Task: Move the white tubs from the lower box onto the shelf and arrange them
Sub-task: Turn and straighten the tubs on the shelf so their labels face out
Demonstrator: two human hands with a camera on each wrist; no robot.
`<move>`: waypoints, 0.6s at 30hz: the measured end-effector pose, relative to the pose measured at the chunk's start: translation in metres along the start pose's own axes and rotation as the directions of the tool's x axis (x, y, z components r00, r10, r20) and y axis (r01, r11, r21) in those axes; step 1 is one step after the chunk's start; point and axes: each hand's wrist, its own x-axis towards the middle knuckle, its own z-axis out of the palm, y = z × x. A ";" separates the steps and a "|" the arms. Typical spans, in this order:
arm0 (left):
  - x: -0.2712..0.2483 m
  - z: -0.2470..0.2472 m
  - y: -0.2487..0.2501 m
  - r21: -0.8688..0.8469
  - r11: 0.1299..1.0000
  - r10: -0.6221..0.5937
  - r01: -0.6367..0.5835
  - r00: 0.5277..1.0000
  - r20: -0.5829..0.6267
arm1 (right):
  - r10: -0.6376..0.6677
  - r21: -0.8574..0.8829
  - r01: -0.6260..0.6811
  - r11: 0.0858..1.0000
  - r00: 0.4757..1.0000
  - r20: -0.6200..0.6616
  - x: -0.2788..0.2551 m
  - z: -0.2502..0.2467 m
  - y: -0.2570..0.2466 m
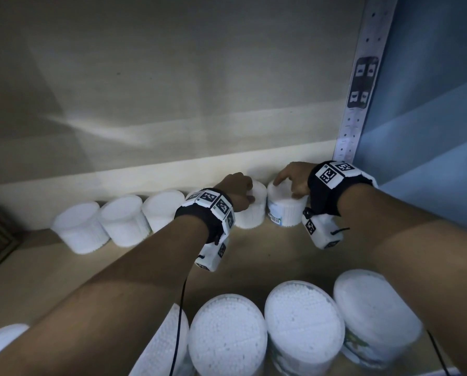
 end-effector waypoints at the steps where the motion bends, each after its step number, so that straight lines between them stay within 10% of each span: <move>1: 0.000 0.000 0.000 -0.003 1.000 -0.002 0.002 1.000 0.000 | 0.002 0.019 -0.002 1.000 1.000 -0.005 0.000 0.000 0.000; 18: 0.002 0.006 -0.005 -0.068 0.998 0.001 -0.003 0.999 -0.035 | 0.042 -0.062 -0.043 0.997 0.999 -0.031 0.002 0.003 0.002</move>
